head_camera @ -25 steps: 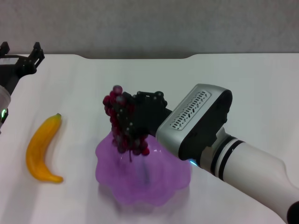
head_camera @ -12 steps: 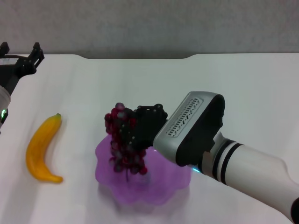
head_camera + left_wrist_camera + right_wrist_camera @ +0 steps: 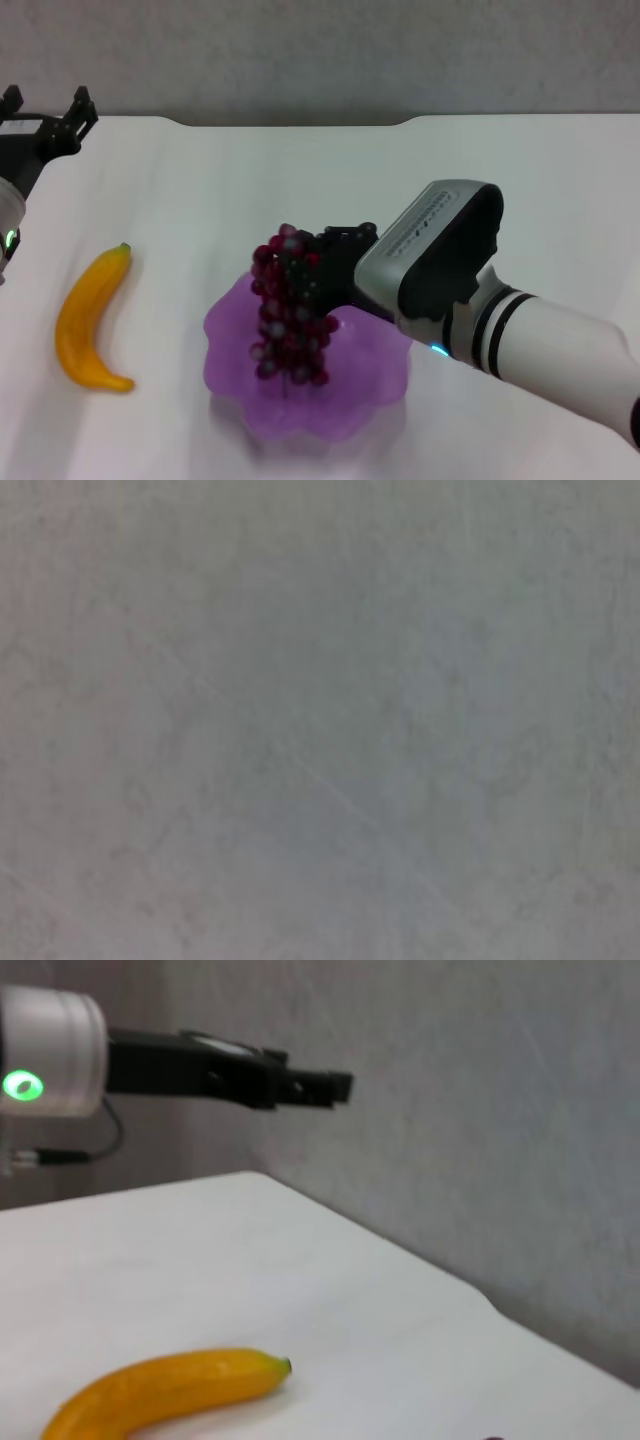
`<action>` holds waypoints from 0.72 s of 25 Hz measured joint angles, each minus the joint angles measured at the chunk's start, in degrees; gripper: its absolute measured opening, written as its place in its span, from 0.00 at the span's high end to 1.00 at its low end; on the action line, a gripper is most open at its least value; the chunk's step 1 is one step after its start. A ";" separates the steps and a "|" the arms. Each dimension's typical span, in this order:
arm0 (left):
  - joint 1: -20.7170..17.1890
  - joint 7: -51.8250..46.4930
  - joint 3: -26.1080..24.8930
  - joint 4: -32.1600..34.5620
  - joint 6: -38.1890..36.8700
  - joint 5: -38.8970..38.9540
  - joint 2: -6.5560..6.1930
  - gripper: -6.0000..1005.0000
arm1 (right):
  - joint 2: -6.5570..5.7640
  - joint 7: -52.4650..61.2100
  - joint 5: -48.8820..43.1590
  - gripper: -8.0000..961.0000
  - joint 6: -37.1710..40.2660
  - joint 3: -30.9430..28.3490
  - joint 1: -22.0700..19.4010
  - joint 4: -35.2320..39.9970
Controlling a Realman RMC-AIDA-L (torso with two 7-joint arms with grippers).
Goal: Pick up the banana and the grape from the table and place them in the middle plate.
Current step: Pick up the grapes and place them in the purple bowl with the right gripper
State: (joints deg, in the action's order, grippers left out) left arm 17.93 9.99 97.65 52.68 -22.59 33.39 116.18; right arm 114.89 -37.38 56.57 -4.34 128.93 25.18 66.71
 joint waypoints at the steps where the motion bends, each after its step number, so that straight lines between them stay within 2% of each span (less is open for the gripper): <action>1: 0.02 0.00 0.00 0.00 0.00 0.00 0.00 0.17 | -0.02 0.01 1.18 0.73 -0.06 -0.12 0.59 -0.87; 13: 0.09 -0.07 0.00 0.10 0.00 0.00 0.00 0.17 | -0.01 0.63 2.91 0.72 -2.20 -0.58 2.54 -2.77; 18: 0.16 -0.06 0.00 0.23 0.00 0.00 0.00 0.17 | 0.00 3.33 2.99 0.72 -4.07 -1.29 4.58 -4.68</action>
State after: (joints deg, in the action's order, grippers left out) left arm 18.08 9.93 97.64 52.91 -22.59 33.40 116.19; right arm 114.90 -34.05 59.56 -8.41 127.64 29.76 62.03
